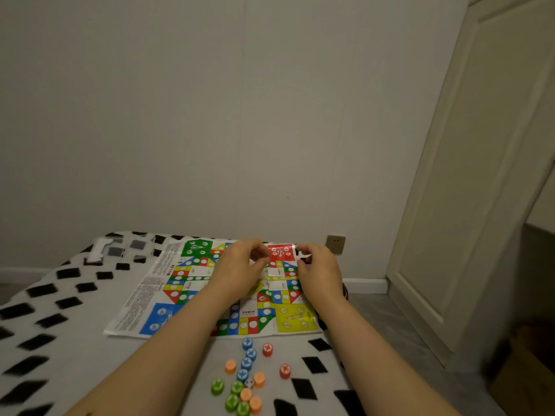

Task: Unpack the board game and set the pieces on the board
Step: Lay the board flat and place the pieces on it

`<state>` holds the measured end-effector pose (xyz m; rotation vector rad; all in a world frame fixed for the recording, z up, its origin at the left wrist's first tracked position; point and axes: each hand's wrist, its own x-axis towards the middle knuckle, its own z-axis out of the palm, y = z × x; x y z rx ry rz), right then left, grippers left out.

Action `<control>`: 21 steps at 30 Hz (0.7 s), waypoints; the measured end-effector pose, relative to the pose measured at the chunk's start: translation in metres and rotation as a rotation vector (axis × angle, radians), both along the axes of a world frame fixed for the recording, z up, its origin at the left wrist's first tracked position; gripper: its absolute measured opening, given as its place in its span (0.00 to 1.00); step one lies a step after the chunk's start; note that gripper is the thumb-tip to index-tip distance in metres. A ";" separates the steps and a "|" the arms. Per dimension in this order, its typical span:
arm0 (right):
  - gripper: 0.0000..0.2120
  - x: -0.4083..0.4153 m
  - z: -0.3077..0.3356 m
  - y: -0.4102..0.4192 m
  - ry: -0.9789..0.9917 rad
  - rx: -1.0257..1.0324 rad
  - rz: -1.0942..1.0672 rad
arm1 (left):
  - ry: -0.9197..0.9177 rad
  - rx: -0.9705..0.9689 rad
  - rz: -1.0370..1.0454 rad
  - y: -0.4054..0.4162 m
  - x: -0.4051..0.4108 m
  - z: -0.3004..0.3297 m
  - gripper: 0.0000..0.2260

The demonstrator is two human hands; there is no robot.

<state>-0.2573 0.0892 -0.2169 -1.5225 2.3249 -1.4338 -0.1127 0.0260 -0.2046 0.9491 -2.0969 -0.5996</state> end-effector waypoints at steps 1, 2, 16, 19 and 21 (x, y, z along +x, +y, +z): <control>0.11 0.003 0.000 0.006 0.016 -0.003 0.011 | 0.006 0.008 -0.010 0.009 0.007 0.003 0.03; 0.11 0.006 0.001 0.014 0.027 0.000 0.023 | 0.002 0.017 -0.025 0.019 0.015 0.006 0.03; 0.06 0.053 0.000 0.126 -0.009 0.087 0.301 | -0.349 0.002 -0.114 0.115 0.068 0.018 0.07; 0.07 0.062 0.002 0.141 -0.048 0.109 0.353 | -0.371 0.008 -0.110 0.121 0.070 0.019 0.08; 0.08 0.065 0.002 0.148 -0.047 0.126 0.383 | -0.367 0.022 -0.124 0.124 0.070 0.020 0.07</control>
